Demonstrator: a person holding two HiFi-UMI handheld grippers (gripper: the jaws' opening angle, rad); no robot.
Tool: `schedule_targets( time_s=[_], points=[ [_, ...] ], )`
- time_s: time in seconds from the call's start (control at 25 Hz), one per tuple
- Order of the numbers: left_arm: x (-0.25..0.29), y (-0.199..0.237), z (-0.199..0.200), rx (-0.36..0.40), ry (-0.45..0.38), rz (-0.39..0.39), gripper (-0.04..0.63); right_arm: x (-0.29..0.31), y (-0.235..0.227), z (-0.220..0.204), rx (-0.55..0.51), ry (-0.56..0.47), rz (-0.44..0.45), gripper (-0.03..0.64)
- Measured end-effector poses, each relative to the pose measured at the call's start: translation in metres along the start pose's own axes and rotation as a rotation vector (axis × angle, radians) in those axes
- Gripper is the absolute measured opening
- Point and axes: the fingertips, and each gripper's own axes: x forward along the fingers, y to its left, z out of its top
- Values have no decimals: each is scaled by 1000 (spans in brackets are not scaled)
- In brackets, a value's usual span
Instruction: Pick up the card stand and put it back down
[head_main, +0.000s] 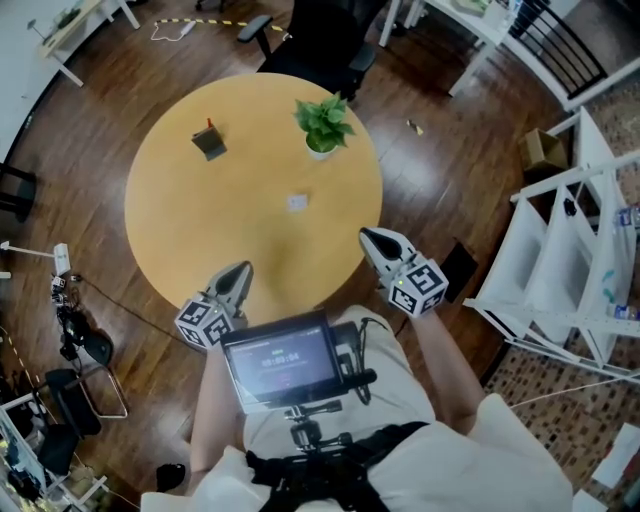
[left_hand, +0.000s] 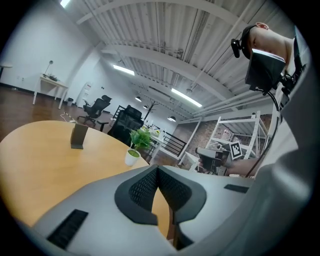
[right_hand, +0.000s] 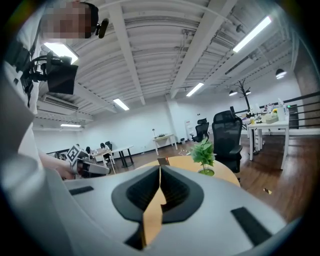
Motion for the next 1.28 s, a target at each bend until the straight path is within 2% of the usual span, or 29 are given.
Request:
schedule_targets(
  time_s=[0.44,0.72,0.96,1.28],
  points=[
    [-18,24,9,-8,-14,4,0,15,5,5,2,-24,-31,14],
    [-9,30,3,-26,8,-5,0,20,7,7,9,2,-8,14],
    [12,25,2,-52,15,12,0,33,-9,-8,29,58,46,14],
    [37,20,14,-119,-33,132,0,68,-38,-8,29,138,188,14]
  ],
)
